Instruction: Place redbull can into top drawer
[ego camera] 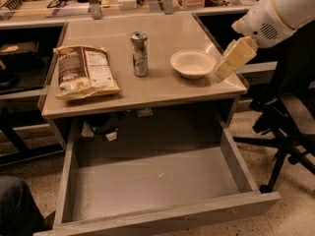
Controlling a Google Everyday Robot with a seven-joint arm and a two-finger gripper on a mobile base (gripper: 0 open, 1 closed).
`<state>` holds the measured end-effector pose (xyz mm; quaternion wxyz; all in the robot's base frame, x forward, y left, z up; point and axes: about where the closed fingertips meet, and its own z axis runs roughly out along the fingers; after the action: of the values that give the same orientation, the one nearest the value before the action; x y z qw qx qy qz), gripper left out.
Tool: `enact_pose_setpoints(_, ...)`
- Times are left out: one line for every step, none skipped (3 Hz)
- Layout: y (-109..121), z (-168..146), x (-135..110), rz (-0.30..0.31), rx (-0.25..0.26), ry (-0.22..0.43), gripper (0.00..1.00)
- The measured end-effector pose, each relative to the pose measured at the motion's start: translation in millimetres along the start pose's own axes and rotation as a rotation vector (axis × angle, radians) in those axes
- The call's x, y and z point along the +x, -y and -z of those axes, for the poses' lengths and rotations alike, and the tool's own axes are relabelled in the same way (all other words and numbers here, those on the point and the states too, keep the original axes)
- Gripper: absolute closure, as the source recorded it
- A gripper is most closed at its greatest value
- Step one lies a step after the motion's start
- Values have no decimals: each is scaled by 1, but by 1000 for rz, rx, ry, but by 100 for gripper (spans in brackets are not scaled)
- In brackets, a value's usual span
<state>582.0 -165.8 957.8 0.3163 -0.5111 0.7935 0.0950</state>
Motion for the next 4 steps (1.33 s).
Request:
enact_pose_setpoints(0,-5,3,6,0,20,0)
enact_pose_setpoints(8,-29,-10,39,4,69,0)
enact_pose_setpoints(14,-60,-29,61,-13,111,0)
enact_pose_setpoints(15,-91,-52,99,-53,140,0)
